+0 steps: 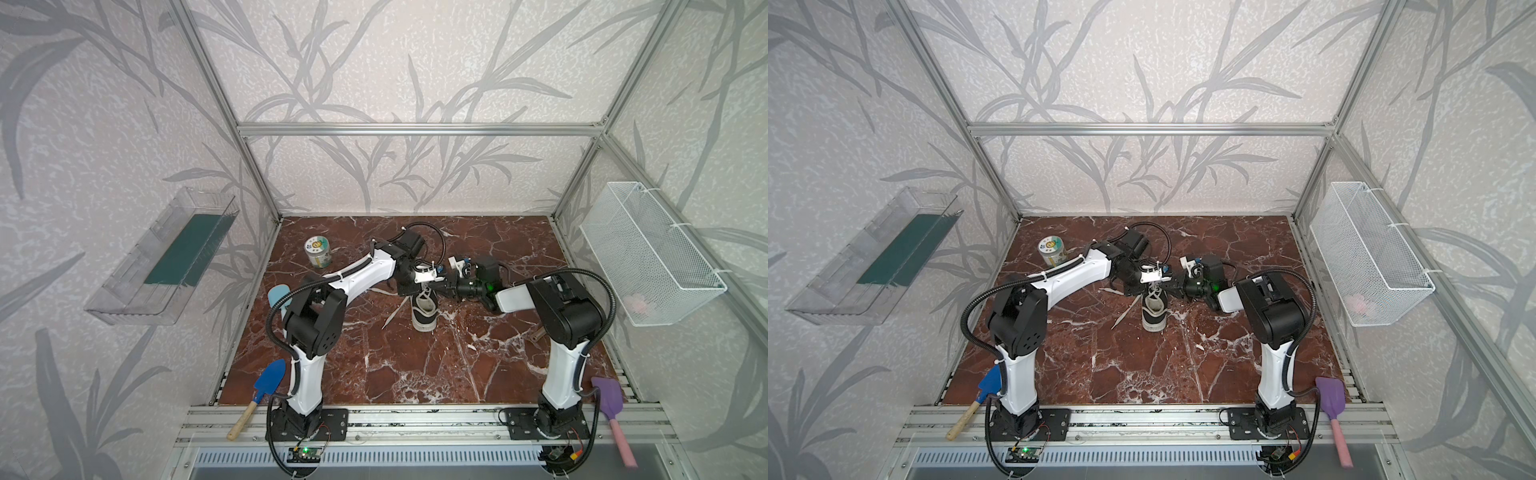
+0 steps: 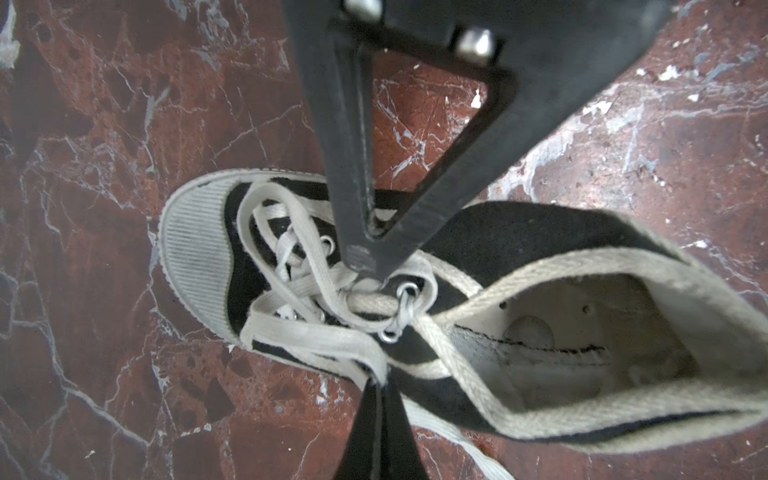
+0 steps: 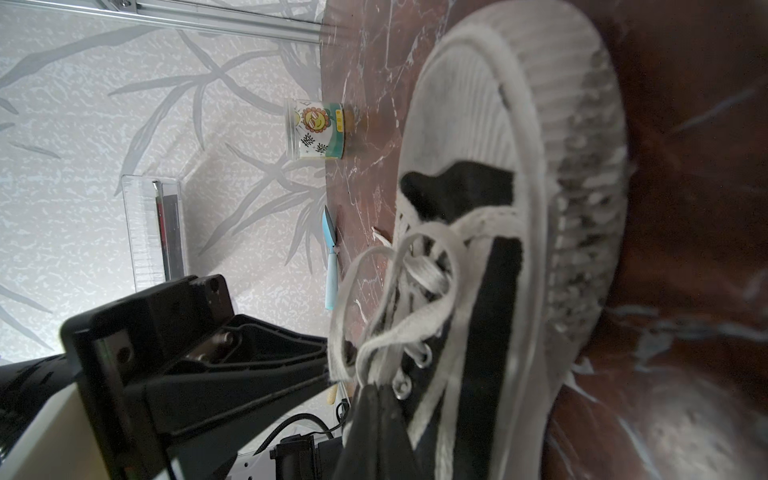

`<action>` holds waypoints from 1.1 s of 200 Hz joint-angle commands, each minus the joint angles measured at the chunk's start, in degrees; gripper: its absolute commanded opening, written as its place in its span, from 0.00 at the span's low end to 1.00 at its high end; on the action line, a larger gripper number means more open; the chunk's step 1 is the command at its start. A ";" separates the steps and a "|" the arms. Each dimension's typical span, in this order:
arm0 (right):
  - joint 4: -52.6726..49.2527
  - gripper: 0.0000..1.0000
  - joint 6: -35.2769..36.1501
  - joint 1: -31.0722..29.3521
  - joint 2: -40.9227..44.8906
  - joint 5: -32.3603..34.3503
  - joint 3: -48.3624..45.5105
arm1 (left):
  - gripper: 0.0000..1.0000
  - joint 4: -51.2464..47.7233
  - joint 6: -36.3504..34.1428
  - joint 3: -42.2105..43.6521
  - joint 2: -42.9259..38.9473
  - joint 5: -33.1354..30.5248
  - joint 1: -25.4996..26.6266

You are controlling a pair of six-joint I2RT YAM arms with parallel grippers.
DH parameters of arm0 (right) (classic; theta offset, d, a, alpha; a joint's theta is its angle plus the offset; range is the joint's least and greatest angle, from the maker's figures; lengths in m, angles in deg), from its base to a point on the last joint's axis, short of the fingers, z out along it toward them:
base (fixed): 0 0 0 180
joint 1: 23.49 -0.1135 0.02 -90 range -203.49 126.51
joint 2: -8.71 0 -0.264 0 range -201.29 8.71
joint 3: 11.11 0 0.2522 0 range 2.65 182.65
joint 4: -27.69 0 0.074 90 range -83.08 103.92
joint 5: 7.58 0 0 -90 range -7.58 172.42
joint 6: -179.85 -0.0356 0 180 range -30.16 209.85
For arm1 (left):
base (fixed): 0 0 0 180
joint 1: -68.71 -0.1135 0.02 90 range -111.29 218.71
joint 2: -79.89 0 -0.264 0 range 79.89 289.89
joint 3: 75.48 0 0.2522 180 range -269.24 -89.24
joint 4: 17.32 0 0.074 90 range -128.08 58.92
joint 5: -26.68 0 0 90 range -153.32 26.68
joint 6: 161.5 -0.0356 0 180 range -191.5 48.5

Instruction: Tie the shoes

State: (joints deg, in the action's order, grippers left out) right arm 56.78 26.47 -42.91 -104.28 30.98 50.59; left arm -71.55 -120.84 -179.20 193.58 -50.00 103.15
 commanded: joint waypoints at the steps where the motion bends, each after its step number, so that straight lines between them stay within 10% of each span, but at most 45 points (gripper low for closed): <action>1: 0.30 0.00 0.95 0.41 2.70 0.54 -1.39 | 0.00 -0.94 -0.69 -0.75 -1.54 -0.05 -0.13; 174: 0.73 0.00 0.32 1.40 6.49 0.46 -6.23 | 0.00 -2.85 0.23 -3.56 0.48 -0.57 -0.17; 193: 2.63 0.21 0.10 1.40 5.96 -0.15 -6.34 | 0.00 -3.01 0.04 -3.40 0.37 -0.20 -0.15; 220: 6.15 0.26 -1.89 1.62 4.35 0.16 -6.70 | 0.00 -3.12 -0.14 -3.47 0.38 -0.16 -0.13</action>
State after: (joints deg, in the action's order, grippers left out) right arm 58.00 26.03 -41.83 -98.84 31.35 44.56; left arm -72.95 -120.36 -181.23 193.58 -50.83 103.15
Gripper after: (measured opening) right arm 0.251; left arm 0.047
